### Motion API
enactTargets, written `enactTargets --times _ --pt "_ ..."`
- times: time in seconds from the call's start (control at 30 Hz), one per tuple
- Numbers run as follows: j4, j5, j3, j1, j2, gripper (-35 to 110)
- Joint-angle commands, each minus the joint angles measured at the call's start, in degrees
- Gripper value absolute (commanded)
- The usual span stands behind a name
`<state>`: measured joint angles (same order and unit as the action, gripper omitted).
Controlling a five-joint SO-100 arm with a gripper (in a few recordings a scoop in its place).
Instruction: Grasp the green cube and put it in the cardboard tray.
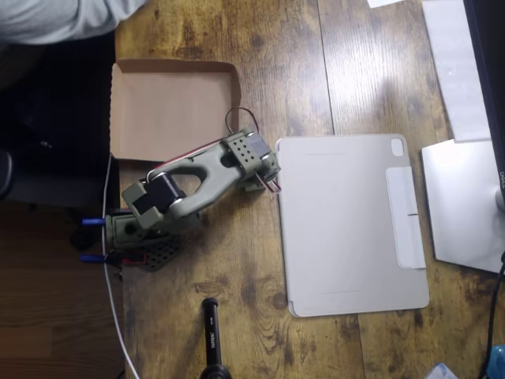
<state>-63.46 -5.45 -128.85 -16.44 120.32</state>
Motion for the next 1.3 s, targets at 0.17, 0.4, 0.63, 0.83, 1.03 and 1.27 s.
enactTargets --times 0.17,0.4,0.63,0.83,1.03,1.27 --pt "-21.09 -12.04 24.7 -20.65 -4.48 6" --pt "-29.71 -18.19 30.94 -40.78 -2.72 12" --pt "-24.79 -18.63 23.03 -41.22 -2.2 18" --pt "-25.93 -16.44 21.62 -33.66 0.53 29" --pt "-34.28 -10.46 24.52 -17.58 -1.76 26" --pt "-33.13 0.62 22.24 11.25 -3.87 9"
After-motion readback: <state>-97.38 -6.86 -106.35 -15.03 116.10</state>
